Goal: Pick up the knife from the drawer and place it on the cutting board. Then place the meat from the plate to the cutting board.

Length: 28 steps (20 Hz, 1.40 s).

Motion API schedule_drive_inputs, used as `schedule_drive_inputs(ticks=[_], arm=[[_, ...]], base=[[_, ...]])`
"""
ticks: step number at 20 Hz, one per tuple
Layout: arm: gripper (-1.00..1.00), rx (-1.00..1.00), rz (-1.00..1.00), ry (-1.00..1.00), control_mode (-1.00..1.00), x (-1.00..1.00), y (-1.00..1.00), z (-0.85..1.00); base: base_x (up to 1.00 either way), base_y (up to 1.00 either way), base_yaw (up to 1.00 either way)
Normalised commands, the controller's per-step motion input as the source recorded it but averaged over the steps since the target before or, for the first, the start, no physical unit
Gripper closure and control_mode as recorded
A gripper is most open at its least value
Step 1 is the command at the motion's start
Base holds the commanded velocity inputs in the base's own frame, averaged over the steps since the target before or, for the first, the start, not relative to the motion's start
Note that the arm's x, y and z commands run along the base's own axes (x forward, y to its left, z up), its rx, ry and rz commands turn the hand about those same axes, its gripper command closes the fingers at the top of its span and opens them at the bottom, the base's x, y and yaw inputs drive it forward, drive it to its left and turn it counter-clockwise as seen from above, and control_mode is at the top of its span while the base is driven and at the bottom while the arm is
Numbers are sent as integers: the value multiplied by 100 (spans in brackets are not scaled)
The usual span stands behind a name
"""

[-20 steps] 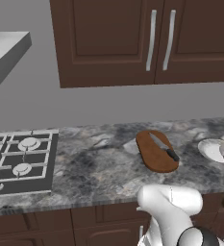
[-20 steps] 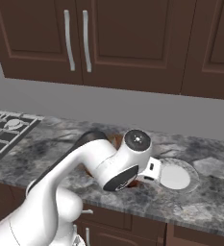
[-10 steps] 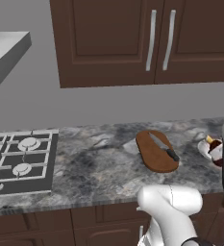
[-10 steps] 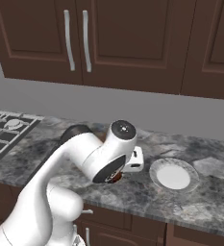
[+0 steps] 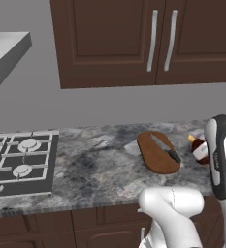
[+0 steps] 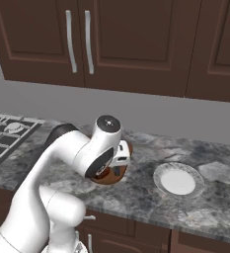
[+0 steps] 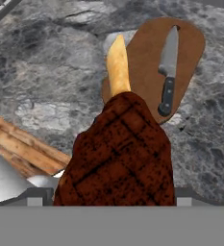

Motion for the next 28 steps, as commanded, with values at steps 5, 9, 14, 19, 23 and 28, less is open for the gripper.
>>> schedule_drive_inputs(ticks=[5, 9, 14, 19, 23, 28], arm=[[100, 0, 9, 0, -100, 39, 49, 0], [100, 0, 10, 3, -100, 47, 30, -1], [100, 0, 11, 0, -100, 33, 11, -11], [100, -6, 5, 0, -100, 16, 9, -12], [100, -8, 0, 0, -100, 29, 8, -21], [100, -5, 0, 1, -100, 37, 0, -26]], base=[[0, 0, 0], [0, 0, 0], [0, 0, 0], [0, 0, 0], [0, 0, 0], [0, 0, 0]])
